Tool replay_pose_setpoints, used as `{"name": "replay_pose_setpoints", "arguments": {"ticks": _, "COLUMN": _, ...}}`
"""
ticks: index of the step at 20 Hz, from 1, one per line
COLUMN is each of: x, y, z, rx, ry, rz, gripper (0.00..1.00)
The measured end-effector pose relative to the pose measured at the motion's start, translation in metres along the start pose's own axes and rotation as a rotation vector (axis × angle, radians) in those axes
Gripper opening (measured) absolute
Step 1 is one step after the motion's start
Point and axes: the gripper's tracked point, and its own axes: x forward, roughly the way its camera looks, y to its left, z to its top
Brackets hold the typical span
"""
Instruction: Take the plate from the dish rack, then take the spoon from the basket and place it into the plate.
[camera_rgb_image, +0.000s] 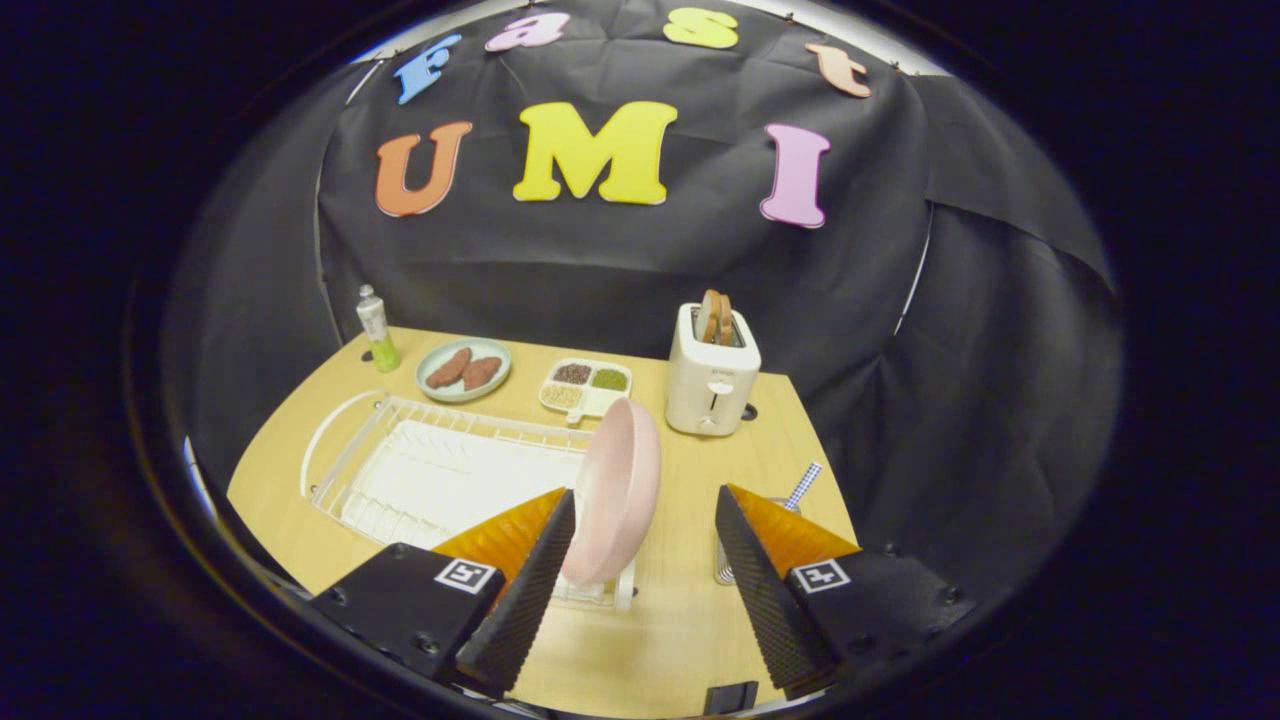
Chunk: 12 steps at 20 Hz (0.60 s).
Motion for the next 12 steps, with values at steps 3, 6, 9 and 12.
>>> {"name": "replay_pose_setpoints", "arguments": {"ticks": 3, "x": 0.023, "y": -0.01, "z": 0.021, "rx": -0.005, "ry": 0.049, "rz": -0.119, "gripper": 0.82}}
{"name": "replay_pose_setpoints", "arguments": {"ticks": 6, "x": 0.043, "y": -0.006, "z": 0.033, "rx": -0.039, "ry": 0.116, "rz": -0.166, "gripper": 0.75}}
{"name": "replay_pose_setpoints", "arguments": {"ticks": 9, "x": 0.052, "y": -0.004, "z": 0.038, "rx": -0.08, "ry": 0.165, "rz": -0.225, "gripper": 0.69}}
{"name": "replay_pose_setpoints", "arguments": {"ticks": 12, "x": 0.062, "y": 0.007, "z": 0.04, "rx": -0.122, "ry": 0.206, "rz": -0.245, "gripper": 0.57}}
